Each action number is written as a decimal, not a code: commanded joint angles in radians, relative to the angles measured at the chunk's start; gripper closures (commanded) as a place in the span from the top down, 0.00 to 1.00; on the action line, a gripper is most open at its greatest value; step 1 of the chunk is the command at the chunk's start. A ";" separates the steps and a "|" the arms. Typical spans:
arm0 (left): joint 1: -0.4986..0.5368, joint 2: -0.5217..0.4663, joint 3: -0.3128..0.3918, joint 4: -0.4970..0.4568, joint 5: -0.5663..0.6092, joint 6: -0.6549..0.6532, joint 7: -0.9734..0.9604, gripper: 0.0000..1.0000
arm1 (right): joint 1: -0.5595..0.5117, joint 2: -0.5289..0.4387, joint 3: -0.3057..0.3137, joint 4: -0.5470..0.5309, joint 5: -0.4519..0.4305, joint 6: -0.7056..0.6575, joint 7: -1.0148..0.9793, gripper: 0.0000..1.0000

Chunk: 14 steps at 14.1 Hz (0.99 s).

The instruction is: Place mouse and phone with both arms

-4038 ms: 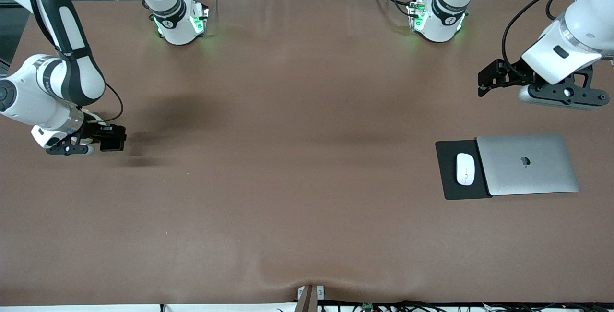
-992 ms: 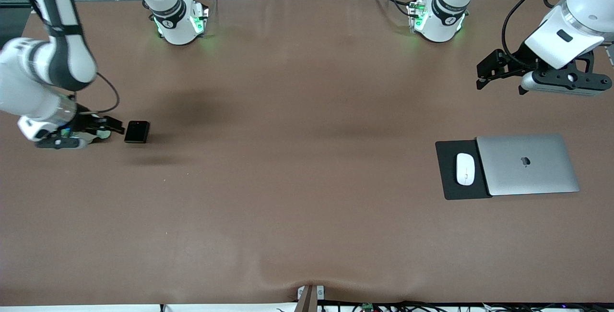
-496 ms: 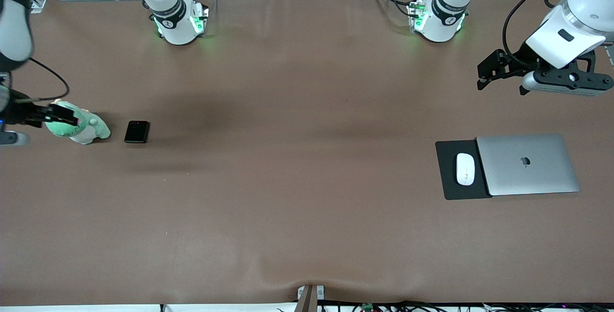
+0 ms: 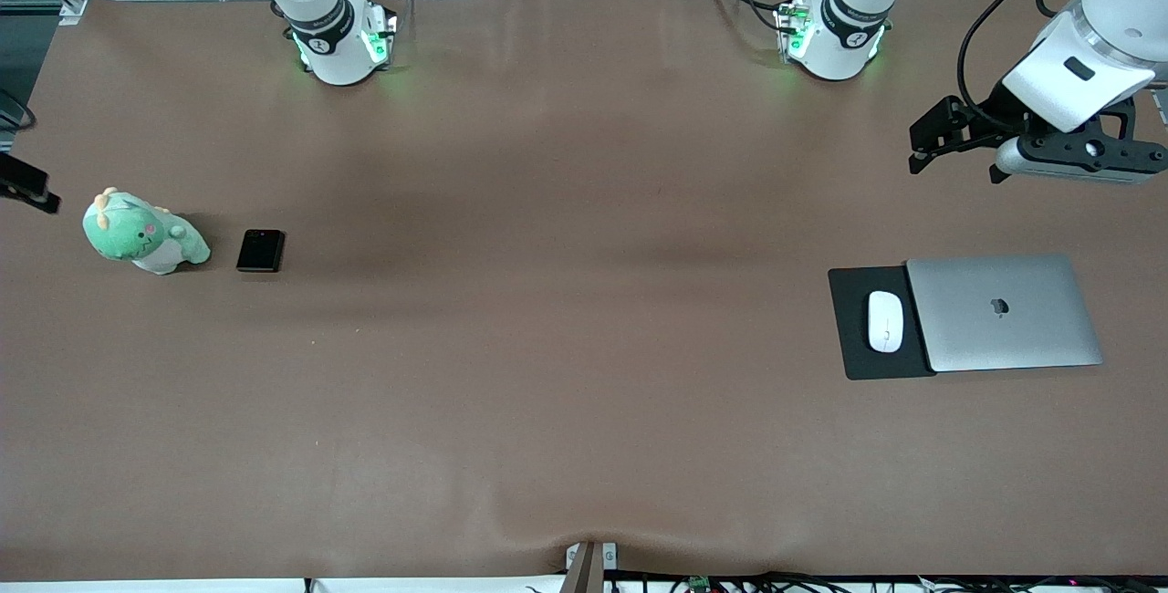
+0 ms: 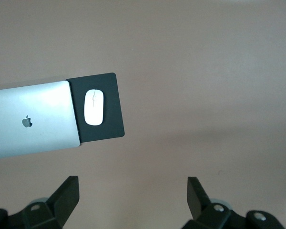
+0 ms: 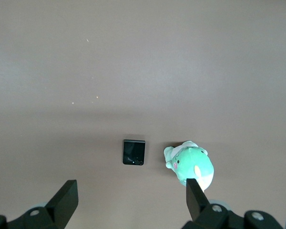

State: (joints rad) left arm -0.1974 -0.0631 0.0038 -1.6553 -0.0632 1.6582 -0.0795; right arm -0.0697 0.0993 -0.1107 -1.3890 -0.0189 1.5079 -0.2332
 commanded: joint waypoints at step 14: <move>0.006 0.014 0.001 0.020 0.017 0.009 -0.016 1.00 | -0.018 -0.204 0.006 -0.318 -0.010 0.114 -0.058 1.00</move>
State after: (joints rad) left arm -0.1927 -0.0585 0.0059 -1.6534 -0.0631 1.6659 -0.0795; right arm -0.1066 -0.0455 -0.1153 -1.6487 0.0107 1.6060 -0.2755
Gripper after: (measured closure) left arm 0.000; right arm 0.000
